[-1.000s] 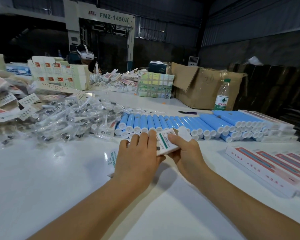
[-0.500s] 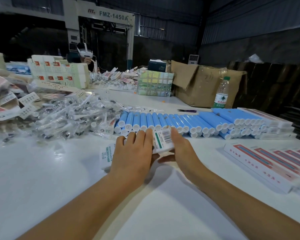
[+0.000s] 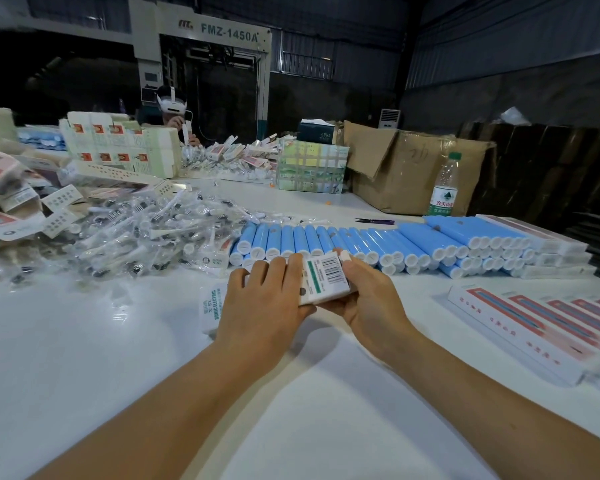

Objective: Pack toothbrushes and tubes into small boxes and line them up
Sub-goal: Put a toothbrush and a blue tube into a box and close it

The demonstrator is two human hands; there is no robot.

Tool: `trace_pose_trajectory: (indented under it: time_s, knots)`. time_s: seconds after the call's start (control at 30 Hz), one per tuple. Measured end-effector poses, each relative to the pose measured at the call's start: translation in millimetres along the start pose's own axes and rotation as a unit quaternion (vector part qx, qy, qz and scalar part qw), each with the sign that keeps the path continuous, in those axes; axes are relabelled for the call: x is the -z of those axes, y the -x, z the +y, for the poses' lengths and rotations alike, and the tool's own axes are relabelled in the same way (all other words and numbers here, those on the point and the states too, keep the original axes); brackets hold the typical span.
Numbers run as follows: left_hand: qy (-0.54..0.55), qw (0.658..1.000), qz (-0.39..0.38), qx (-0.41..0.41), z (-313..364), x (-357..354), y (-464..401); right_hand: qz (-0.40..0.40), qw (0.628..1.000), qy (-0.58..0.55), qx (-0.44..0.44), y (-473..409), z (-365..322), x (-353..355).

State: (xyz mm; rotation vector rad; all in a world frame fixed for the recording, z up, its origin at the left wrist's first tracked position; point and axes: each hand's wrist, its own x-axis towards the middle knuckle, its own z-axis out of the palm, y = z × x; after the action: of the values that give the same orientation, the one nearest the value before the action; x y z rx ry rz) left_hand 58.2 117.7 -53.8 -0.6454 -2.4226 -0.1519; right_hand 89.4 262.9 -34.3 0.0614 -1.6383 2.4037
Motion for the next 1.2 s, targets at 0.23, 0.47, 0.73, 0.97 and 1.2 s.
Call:
trace_pose_trajectory:
  time_s: [0.23,0.47,0.73,0.97,1.2]
  knots:
    - [-0.029,0.999,-0.002,-0.019,0,-3,1,0.022,0.999,0.029,0.018,0,2,0]
    - [-0.04,0.999,0.0,-0.019,0,-3,2,0.032,0.987,0.149,0.057,3,9,-1]
    - [-0.07,0.997,-0.016,-0.025,3,2,2,0.128,0.909,0.351,0.186,4,0,1]
    - [-0.099,0.994,-0.034,-0.03,6,4,6,0.128,0.866,0.438,0.207,3,10,1]
    - [-0.082,0.995,-0.048,0.008,0,5,0,0.147,0.914,0.354,0.136,4,6,2]
